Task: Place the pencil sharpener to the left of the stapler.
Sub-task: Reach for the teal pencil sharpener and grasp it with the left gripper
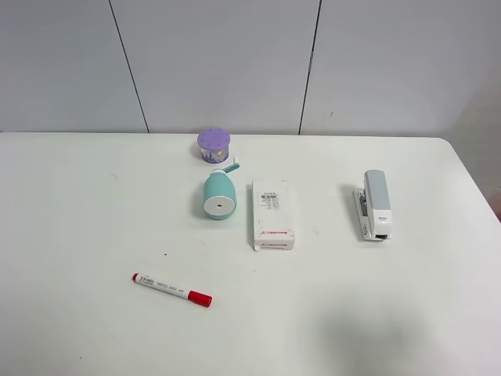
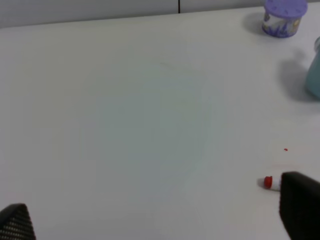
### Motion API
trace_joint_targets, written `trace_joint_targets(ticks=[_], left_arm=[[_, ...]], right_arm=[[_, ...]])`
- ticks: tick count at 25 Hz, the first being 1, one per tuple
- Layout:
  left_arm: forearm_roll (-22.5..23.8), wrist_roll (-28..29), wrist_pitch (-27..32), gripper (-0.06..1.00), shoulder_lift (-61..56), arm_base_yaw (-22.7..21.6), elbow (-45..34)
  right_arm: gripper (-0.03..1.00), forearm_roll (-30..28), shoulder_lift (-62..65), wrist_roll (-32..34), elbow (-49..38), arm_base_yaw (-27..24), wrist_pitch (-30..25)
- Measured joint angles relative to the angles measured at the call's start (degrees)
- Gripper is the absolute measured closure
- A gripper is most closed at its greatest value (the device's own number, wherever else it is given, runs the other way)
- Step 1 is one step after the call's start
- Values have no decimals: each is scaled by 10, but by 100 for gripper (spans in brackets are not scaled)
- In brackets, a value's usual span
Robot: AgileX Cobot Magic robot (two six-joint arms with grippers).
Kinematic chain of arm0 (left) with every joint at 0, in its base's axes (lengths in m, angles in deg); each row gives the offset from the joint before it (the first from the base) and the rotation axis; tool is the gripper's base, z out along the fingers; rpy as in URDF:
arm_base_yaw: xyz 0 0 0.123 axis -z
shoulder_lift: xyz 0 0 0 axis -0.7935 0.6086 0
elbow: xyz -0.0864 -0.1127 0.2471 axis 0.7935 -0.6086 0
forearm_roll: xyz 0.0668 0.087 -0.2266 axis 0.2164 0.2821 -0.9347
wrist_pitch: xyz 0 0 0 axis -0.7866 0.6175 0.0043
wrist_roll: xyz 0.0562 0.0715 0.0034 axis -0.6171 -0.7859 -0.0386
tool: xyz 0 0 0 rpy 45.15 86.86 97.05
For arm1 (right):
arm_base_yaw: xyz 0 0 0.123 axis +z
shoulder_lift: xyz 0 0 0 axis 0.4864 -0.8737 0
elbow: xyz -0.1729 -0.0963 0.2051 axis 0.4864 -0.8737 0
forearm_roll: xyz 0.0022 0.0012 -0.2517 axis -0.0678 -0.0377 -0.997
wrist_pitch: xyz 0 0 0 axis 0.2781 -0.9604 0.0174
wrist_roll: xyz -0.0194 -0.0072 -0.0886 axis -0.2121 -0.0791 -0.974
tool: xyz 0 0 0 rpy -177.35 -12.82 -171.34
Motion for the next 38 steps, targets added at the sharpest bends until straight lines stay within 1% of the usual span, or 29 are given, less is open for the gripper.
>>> trace_joint_targets(ticks=[21,25,29,31,34,38], left_arm=[[0,0,0,-5,0,0,0],[-1,15,0,-5,16,0,7],[-2,51,-9,-5,118,0,59],[-2,70,-24,-5,205,0,94],[-4,86,-49,-5,350,0,166],[-11,90,-61,-5,548,6,300]], right_arm=[[-2,0,0,0,0,0,0],[-2,0,0,0,0,0,0],[-2,0,0,0,0,0,0],[-2,0,0,0,0,0,0],[-2,0,0,0,0,0,0],[-2,0,0,0,0,0,0]])
